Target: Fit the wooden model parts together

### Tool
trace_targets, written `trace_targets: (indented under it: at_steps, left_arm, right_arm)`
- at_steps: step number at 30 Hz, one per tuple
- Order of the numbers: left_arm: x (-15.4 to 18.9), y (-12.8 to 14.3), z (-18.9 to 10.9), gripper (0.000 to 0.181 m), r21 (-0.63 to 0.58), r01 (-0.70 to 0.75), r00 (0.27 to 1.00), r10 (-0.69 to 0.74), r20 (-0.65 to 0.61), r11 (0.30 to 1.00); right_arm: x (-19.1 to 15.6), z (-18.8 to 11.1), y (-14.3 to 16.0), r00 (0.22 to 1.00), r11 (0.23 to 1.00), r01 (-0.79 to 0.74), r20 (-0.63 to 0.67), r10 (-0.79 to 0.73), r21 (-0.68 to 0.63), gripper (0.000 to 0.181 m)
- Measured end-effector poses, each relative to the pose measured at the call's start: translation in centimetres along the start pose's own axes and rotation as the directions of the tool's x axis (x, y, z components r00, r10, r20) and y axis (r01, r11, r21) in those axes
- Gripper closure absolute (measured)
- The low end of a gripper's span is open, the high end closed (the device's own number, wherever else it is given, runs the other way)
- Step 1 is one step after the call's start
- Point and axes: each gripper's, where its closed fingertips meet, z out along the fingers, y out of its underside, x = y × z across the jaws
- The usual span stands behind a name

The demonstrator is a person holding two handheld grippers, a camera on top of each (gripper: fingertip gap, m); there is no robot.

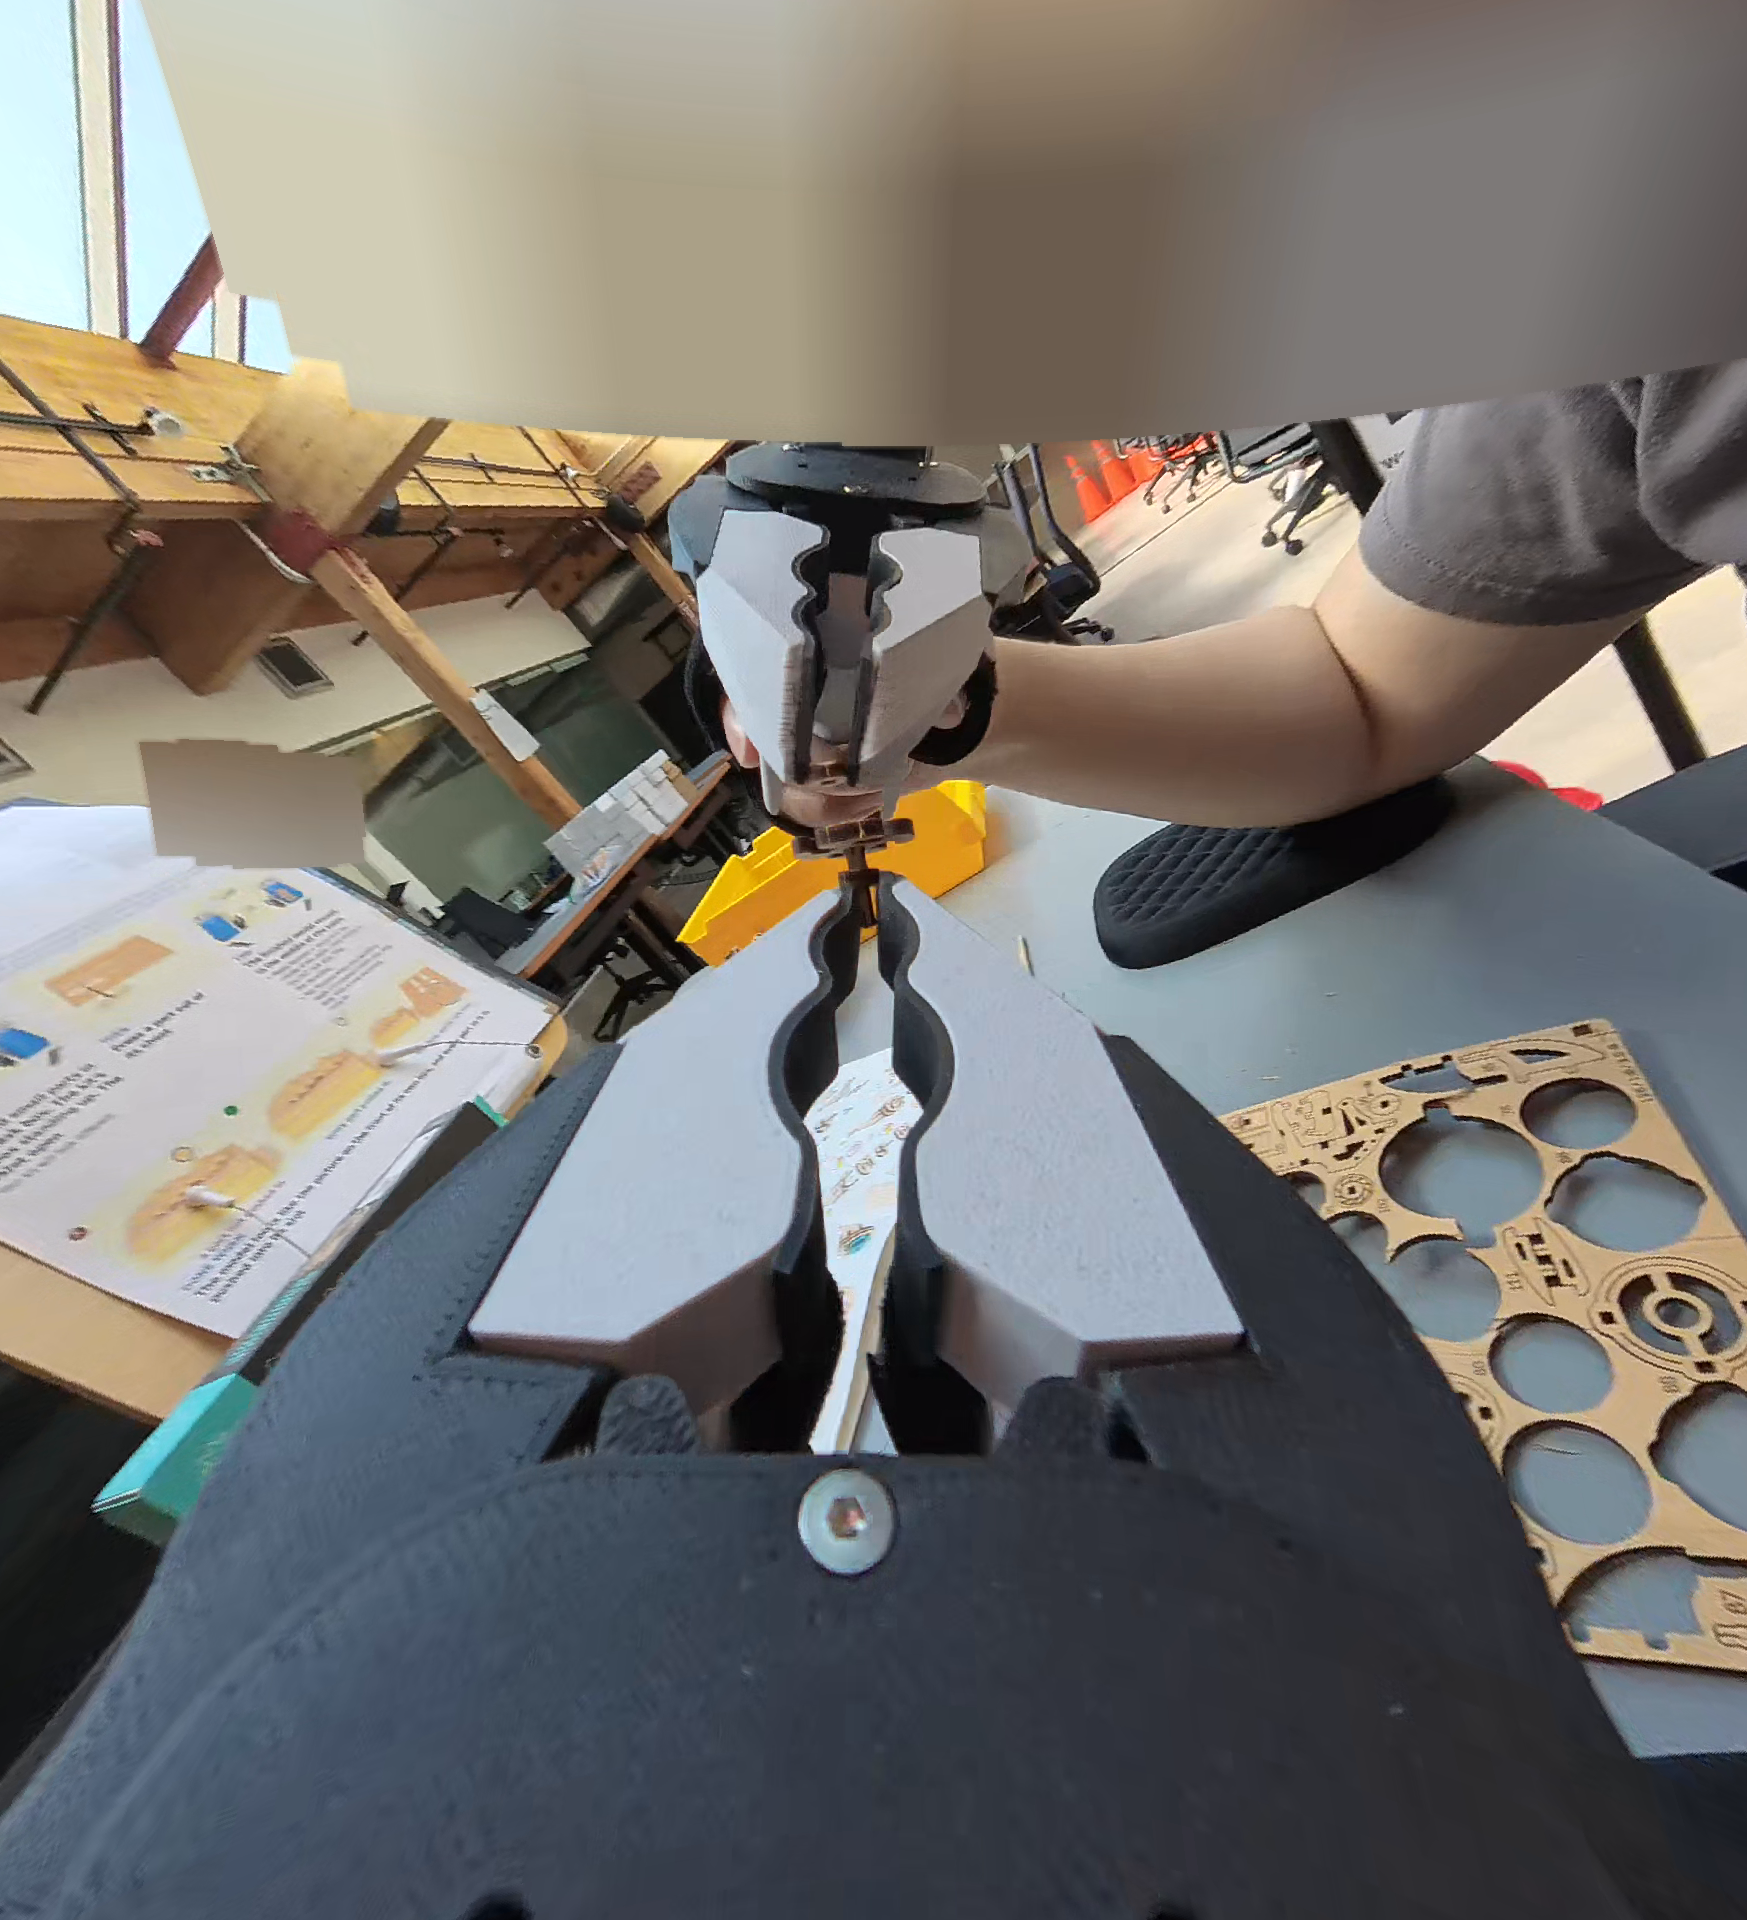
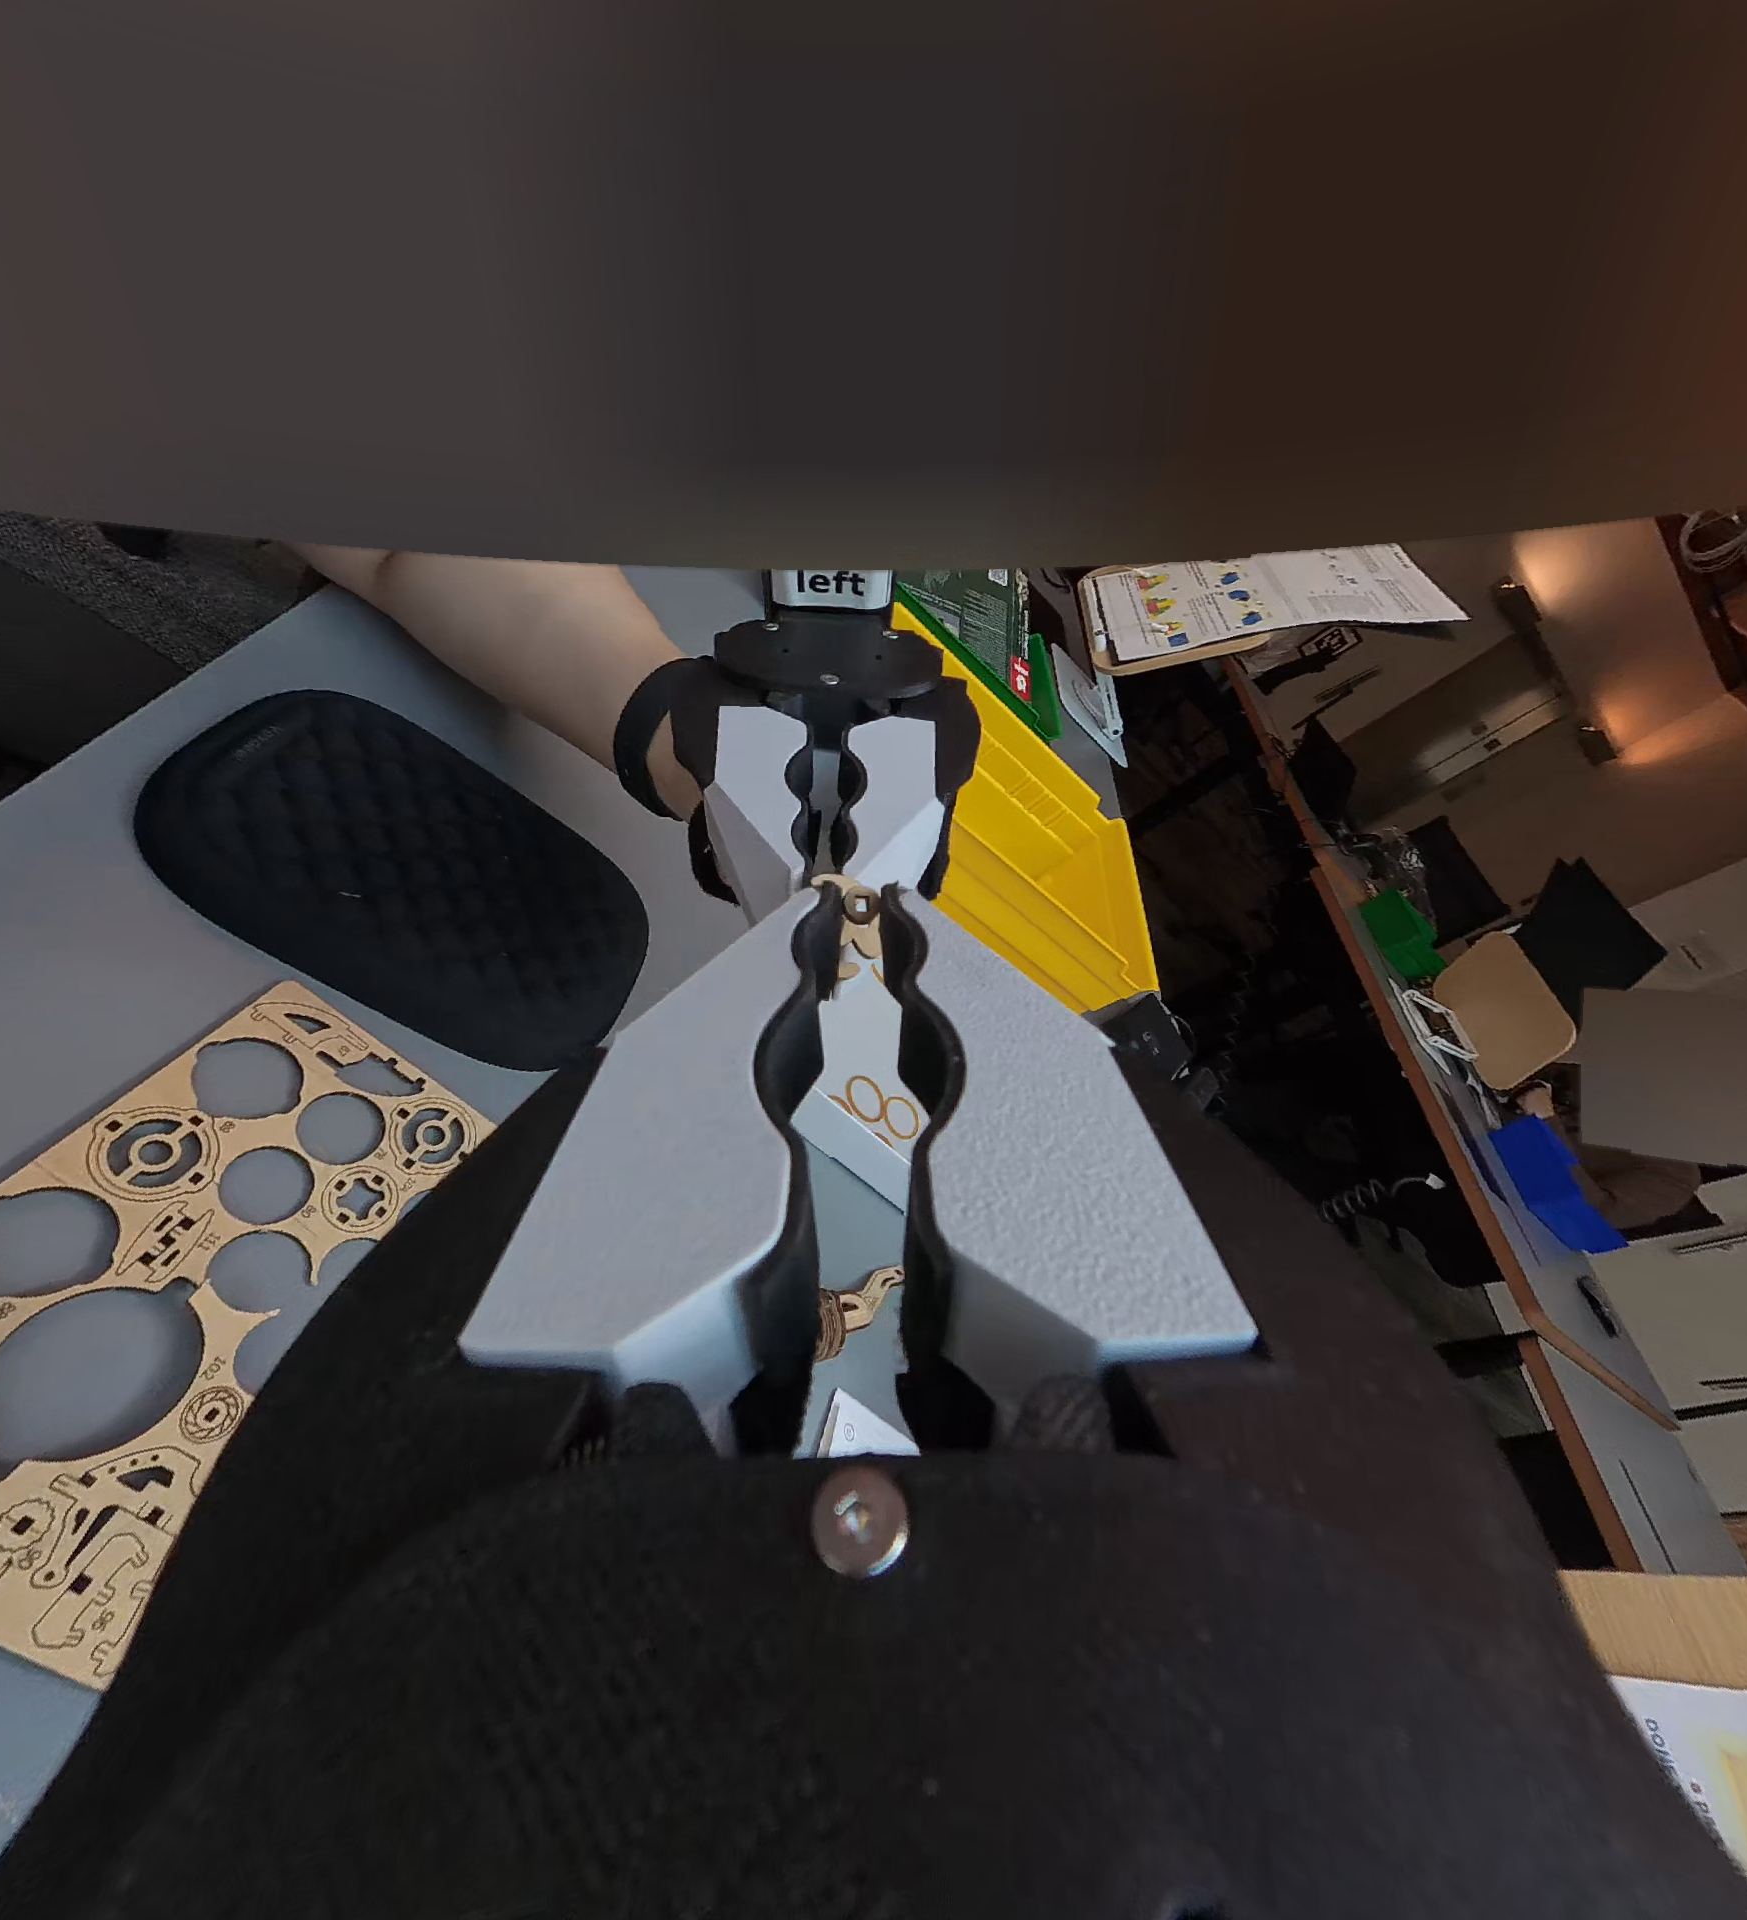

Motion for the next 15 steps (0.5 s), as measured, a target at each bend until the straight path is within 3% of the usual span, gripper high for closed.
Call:
trace_targets:
  at_steps: [4,15]
  left_arm:
    - [-0.46,-0.36,0.02,0.181,-0.023,-0.103,0.992,0.105,0.069,0.994]
    - [-0.32,-0.73,0.1,0.181,0.0,-0.087,0.994,0.087,0.071,0.996]
  right_arm:
    - [0.01,0.17,-0.14,0.999,0.999,-0.033,0.004,0.033,0.01,0.175]
    - [-0.18,0.33,-0.05,0.995,0.996,-0.088,0.039,0.087,0.02,0.175]
